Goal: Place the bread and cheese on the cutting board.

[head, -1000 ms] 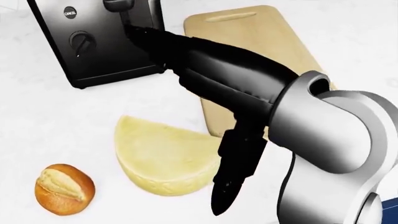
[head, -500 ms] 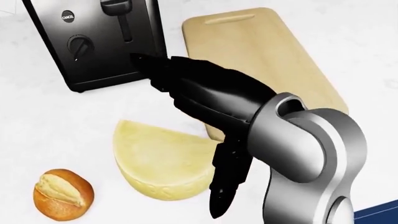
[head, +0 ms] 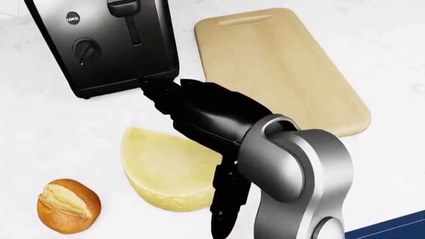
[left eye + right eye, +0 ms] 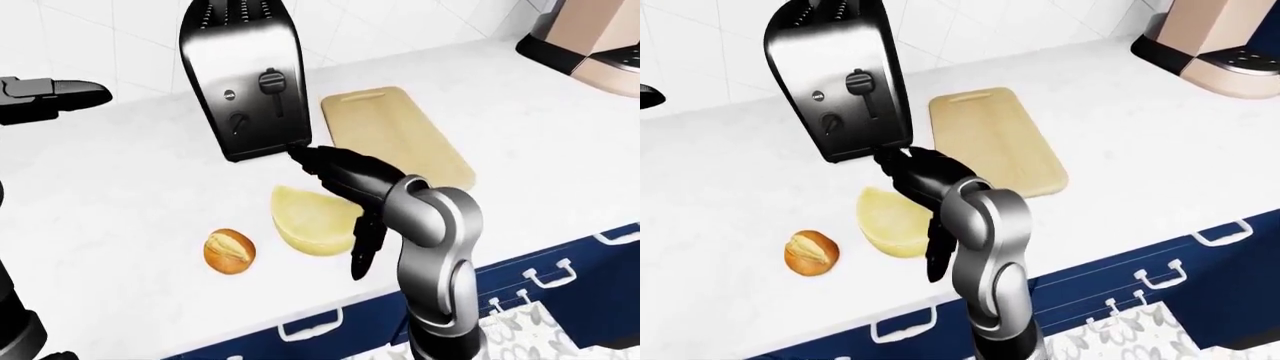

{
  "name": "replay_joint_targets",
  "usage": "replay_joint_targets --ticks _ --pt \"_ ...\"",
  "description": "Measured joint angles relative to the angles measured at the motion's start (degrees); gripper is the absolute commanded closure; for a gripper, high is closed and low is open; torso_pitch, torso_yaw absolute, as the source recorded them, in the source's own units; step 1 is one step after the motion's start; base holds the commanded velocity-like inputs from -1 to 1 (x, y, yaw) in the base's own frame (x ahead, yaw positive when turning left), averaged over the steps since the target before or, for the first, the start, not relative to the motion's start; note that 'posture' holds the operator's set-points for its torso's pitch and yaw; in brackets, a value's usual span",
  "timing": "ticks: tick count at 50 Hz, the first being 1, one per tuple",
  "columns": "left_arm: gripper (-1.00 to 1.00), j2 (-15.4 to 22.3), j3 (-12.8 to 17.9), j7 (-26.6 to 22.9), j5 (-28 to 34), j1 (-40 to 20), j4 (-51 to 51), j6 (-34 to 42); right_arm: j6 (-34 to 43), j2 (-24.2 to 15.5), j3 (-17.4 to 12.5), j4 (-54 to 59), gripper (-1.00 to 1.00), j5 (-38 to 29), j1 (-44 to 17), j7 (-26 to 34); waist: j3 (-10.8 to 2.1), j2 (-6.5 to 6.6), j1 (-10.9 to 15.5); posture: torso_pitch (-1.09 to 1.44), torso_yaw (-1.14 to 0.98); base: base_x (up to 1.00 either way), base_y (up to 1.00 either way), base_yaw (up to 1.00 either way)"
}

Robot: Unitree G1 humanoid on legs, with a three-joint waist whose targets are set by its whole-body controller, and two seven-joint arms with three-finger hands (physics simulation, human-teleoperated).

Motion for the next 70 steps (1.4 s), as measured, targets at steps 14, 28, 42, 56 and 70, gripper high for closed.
replay_joint_targets --ticks 14,28,42,56,70 --pt "-1.00 0.1 0.1 0.0 -0.1 0.1 -0.4 0.3 -1.9 -0.6 -0.3 3.4 -1.00 1.6 0.5 -4.5 -0.31 -0.15 0.2 0.00 0.00 0.00 0.00 0.00" --pt "-1.00 0.2 0.0 0.1 -0.1 0.0 0.1 0.0 -3.2 0.2 0.3 3.9 -1.00 1.3 1.1 -6.5 -0.87 -0.30 0.3 0.00 0.00 0.00 0.00 0.00" --pt "-1.00 -0.1 0.3 0.1 -0.1 0.5 0.0 0.1 -3.5 1.2 0.8 0.8 0.51 0.4 1.9 -3.7 -1.20 -0.39 0.0 0.00 0.00 0.00 0.00 0.00" --pt "-1.00 0.4 0.5 0.3 -0.3 0.1 -0.3 0.0 -2.7 1.7 -0.5 3.2 1.00 0.1 -2.8 -5.5 -0.70 0.30 0.5 0.00 0.00 0.00 0.00 0.00" --pt "-1.00 0.4 0.2 0.2 -0.4 0.2 -0.4 0.5 0.0 1.6 -0.9 5.3 1.00 0.2 -8.8 1.1 0.24 0.07 -0.2 0.00 0.00 0.00 0.00 0.00"
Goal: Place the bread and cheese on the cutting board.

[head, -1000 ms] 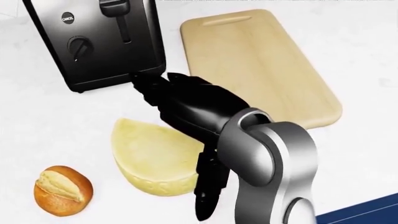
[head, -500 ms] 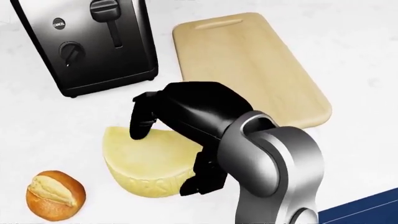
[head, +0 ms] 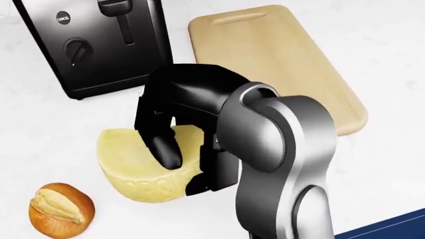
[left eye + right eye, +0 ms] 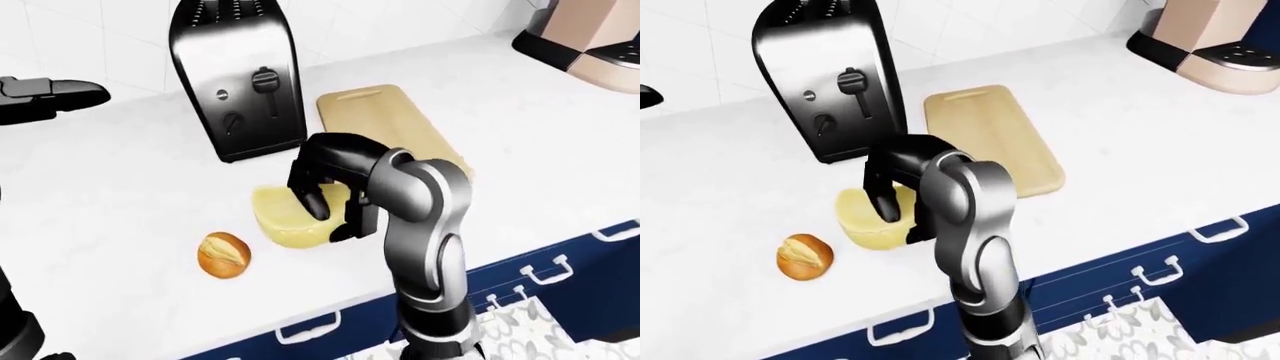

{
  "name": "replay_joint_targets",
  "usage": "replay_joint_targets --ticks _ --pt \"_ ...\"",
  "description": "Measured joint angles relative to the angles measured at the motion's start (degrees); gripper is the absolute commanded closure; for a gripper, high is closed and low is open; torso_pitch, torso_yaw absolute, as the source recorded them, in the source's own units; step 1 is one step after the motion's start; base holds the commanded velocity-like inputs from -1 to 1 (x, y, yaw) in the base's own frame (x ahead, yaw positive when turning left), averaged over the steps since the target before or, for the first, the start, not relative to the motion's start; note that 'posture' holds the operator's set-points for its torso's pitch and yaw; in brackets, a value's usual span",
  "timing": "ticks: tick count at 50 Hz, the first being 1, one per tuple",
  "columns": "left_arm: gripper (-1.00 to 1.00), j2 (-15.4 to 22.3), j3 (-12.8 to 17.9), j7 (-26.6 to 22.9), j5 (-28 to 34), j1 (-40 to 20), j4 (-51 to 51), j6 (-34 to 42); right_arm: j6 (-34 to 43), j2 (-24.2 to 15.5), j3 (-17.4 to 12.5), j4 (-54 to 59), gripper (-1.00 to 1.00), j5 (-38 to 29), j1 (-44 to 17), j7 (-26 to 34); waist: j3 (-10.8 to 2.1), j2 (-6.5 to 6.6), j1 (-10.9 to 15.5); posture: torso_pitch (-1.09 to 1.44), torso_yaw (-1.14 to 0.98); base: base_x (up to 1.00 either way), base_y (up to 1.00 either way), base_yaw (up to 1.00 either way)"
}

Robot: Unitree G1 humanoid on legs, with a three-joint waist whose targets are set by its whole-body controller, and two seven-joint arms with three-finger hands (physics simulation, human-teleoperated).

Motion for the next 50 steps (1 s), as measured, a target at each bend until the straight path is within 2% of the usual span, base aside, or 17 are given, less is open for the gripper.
replay_joint_targets --ticks 6,12,30,37,42,50 --pt "-1.00 0.0 0.1 0.0 0.1 0.0 0.0 -0.1 1.9 -0.9 -1.3 0.4 1.00 0.7 -5.5 1.1 0.15 -0.02 -0.1 0.00 0.00 0.00 0.00 0.00" --pt "-1.00 0.2 -0.1 0.0 0.3 -0.4 0.1 -0.1 2.5 -2.3 -1.8 0.9 1.00 2.0 -8.2 1.7 0.23 -0.10 -0.2 0.00 0.00 0.00 0.00 0.00" --pt "-1.00 0.1 -0.3 -0.2 0.5 -0.6 0.3 -0.2 1.7 -14.7 -7.8 11.7 1.00 9.5 -15.6 -3.6 0.68 -0.48 0.2 0.00 0.00 0.00 0.00 0.00" --pt "-1.00 0.2 -0.1 -0.2 0.5 -0.5 0.2 -0.1 -1.0 -21.2 -10.6 24.3 1.00 13.5 -21.3 -11.0 0.62 -0.73 0.3 0.00 0.00 0.00 0.00 0.00" --pt "-1.00 0.4 -0.2 -0.1 0.5 -0.8 0.3 0.0 -3.8 -24.2 -10.9 34.1 1.00 15.8 -25.3 -16.4 0.66 -0.77 0.4 0.00 0.00 0.00 0.00 0.00" --pt "-1.00 0.5 -0.4 0.0 0.3 -1.2 0.4 0.2 -10.7 -28.7 -11.3 59.0 1.00 18.2 -36.0 -27.4 0.71 -0.79 0.6 0.00 0.00 0.00 0.00 0.00"
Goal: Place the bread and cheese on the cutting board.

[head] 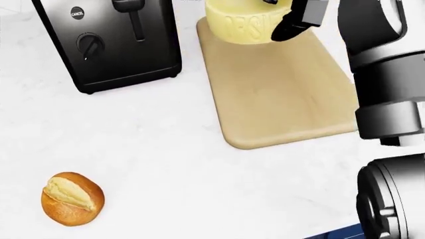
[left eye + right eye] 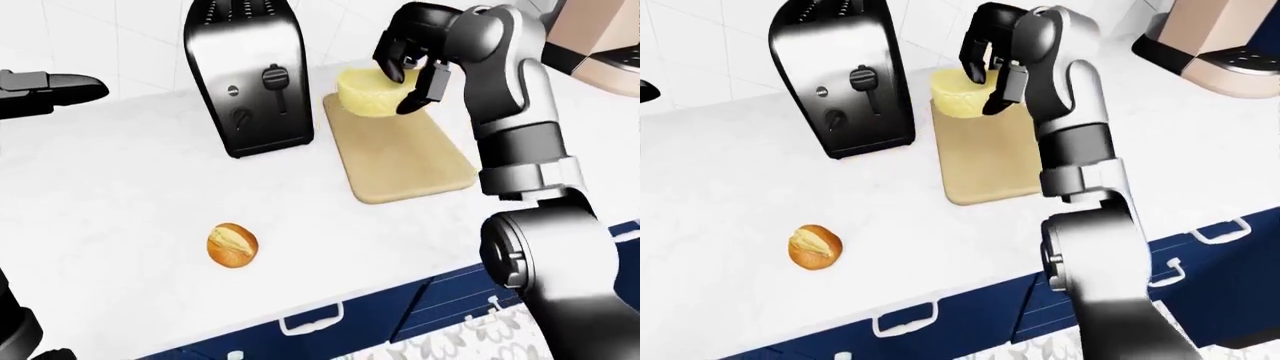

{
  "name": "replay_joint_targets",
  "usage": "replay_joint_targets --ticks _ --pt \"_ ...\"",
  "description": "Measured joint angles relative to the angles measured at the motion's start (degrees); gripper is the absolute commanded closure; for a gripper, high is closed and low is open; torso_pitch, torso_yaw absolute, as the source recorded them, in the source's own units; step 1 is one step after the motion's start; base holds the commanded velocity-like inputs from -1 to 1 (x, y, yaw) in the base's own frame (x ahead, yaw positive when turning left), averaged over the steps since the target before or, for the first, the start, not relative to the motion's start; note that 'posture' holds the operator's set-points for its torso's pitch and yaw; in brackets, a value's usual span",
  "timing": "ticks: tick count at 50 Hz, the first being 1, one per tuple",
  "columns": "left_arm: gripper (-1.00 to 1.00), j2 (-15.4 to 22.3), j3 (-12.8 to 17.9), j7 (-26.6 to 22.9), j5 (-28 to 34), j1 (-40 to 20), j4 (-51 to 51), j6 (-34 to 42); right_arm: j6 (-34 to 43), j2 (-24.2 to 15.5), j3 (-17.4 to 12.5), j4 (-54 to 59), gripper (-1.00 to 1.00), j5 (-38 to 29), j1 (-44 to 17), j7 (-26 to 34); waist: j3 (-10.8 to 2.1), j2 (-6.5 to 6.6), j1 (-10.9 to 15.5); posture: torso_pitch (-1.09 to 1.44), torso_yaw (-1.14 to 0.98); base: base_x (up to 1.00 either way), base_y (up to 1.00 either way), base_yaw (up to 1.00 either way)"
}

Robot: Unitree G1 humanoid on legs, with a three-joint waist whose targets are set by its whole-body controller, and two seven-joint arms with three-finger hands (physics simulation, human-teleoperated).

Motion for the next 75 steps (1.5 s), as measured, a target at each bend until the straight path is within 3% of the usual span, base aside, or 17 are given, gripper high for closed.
replay_joint_targets --ticks 7,12,28,66,75 --pt "-1.00 0.0 0.1 -0.1 0.1 0.3 -0.1 -0.1 -5.7 -1.7 0.5 18.6 1.00 0.6 -6.4 -10.6 -0.09 -0.03 0.2 0.00 0.00 0.00 0.00 0.00" --pt "-1.00 -0.1 0.2 -0.1 0.1 0.5 -0.2 -0.2 -7.9 -2.0 0.7 26.2 1.00 0.9 -8.8 -14.8 0.03 -0.11 0.3 0.00 0.00 0.00 0.00 0.00" --pt "-1.00 -0.1 0.3 -0.2 0.2 0.6 -0.1 -0.2 -9.3 -0.9 1.4 36.5 1.00 1.4 -11.8 -21.8 0.00 -0.52 0.9 0.00 0.00 0.00 0.00 0.00" --pt "-1.00 0.1 0.3 -0.1 0.1 0.5 -0.4 0.0 -8.3 -1.9 1.3 37.5 1.00 -1.2 -8.6 -22.5 -0.06 -0.67 1.1 0.00 0.00 0.00 0.00 0.00" --pt "-1.00 0.0 0.4 -0.1 0.1 0.6 -0.5 0.1 -8.3 -2.0 1.5 37.5 0.65 -1.9 -8.2 -21.2 -0.07 -0.70 1.1 0.00 0.00 0.00 0.00 0.00"
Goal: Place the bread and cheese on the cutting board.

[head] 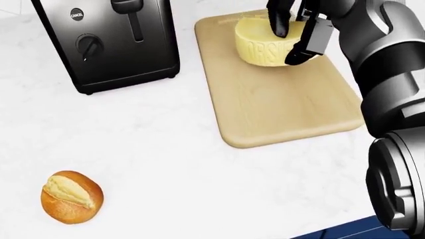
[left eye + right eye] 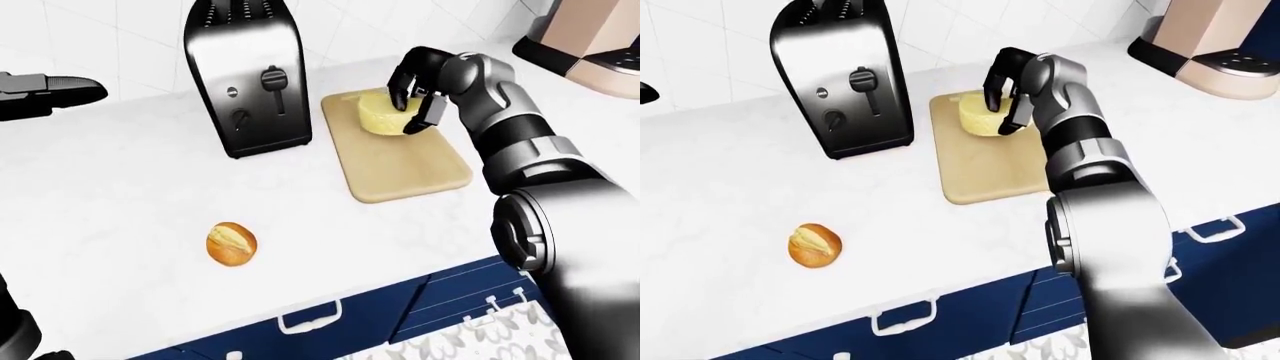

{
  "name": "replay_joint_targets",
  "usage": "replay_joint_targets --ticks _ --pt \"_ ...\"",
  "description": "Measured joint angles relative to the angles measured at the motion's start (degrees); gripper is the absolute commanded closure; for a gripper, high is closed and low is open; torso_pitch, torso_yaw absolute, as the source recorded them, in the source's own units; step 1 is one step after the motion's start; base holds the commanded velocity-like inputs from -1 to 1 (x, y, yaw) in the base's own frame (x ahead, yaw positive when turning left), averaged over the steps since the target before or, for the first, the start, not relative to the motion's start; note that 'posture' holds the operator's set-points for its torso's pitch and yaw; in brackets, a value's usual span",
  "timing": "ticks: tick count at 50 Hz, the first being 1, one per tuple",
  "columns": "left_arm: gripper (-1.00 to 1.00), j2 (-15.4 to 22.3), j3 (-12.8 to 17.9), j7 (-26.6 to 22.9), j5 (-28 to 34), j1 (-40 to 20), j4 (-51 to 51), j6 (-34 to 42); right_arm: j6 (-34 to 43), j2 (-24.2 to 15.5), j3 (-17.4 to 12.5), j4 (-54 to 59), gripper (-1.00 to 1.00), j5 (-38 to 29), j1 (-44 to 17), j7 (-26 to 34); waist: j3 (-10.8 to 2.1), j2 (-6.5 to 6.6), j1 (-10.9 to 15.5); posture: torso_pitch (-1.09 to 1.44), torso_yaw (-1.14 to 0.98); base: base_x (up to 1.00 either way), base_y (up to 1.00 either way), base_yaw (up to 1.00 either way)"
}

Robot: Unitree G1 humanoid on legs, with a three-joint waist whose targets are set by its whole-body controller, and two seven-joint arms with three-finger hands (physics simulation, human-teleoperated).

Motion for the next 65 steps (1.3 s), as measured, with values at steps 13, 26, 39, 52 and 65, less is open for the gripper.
replay_joint_targets --ticks 13,26,39,52,65 --pt "-1.00 0.0 0.0 -0.2 0.1 0.0 0.1 -0.1 -0.9 -0.6 -0.1 -0.9 -1.00 -0.2 -0.7 0.9 -0.31 -0.16 0.0 0.00 0.00 0.00 0.00 0.00" --pt "-1.00 0.1 -0.1 -0.3 0.2 -0.2 0.5 -0.1 -0.9 -0.8 -0.2 -0.5 -1.00 -0.6 -1.3 1.7 -0.14 -0.10 0.1 0.00 0.00 0.00 0.00 0.00" --pt "-1.00 0.5 -0.1 -0.1 -0.2 -0.6 0.3 0.2 0.3 -2.0 -1.0 -1.5 -1.00 0.3 -4.6 4.9 -0.18 -0.07 0.0 0.00 0.00 0.00 0.00 0.00" --pt "-1.00 0.4 -0.2 0.0 -0.1 -0.4 0.1 0.4 -4.1 -5.5 -1.4 -7.5 -1.00 2.0 -1.8 7.8 0.19 -0.21 0.0 0.00 0.00 0.00 0.00 0.00" --pt "-1.00 0.4 -0.3 -0.1 -0.1 -0.8 0.2 0.4 -5.6 -9.1 -3.4 -24.7 -1.00 5.1 2.3 16.1 0.20 -0.83 0.0 0.00 0.00 0.00 0.00 0.00"
